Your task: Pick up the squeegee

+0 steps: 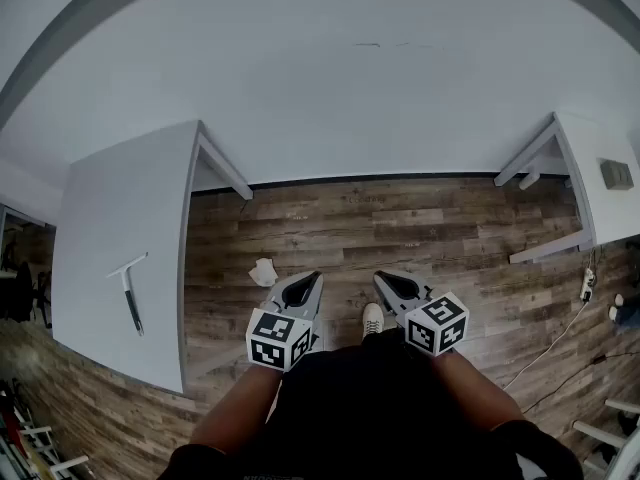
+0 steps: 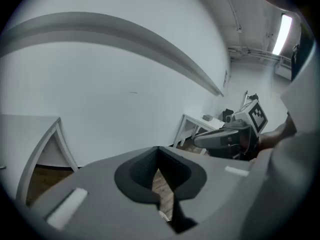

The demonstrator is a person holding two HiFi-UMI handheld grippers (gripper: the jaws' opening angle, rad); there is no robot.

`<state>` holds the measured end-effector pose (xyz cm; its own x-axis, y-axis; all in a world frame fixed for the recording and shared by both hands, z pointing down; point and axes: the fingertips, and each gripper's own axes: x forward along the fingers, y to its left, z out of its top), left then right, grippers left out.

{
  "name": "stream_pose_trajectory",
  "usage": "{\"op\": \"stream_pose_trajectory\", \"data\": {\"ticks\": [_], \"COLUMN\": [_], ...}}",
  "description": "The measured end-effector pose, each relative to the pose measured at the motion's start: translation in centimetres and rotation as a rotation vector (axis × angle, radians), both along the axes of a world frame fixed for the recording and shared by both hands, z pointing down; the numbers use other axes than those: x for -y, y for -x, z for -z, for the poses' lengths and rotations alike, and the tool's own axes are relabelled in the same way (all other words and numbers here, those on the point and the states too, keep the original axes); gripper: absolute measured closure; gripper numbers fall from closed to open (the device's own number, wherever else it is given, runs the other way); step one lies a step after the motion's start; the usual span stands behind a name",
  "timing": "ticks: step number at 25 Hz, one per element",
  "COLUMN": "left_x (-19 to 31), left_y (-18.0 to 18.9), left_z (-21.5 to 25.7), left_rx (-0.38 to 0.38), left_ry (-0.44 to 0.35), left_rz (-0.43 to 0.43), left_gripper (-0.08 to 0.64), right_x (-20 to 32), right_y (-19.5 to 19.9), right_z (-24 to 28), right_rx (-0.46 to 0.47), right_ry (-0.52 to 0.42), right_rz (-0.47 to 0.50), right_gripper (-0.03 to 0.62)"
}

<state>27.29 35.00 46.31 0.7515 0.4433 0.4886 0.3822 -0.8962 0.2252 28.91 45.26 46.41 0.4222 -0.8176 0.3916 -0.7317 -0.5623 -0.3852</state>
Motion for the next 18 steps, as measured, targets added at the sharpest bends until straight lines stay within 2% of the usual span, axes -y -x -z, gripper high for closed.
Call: {"op": "stream_pose_trajectory", "data": {"ticks": [6, 12, 18], "left_x": [-1.6, -3.2, -3.3], "left_y": [-2.6, -4.6, -4.0], "left_z": [-0.5, -0.3, -0.4], "left_rx": [0.03, 0.015, 0.03], "left_ry": [0.008, -0.007, -0.042], "left_rz": [0.036, 0.067, 0.113], "left_gripper": [0.554, 0.554, 0.554], "right_x": [-1.7, -3.6, -3.6], "right_y": [-2.6, -4.6, -4.9], "right_z": [-0.1, -1.0, -1.8], "right_rx": [0.012, 0.021, 0.056], "right_ry": [-0.006, -0.008, -0.022], "right_rz": [0.017, 0.047, 0.092], "right_gripper": [0.587, 0.587, 0.586]}}
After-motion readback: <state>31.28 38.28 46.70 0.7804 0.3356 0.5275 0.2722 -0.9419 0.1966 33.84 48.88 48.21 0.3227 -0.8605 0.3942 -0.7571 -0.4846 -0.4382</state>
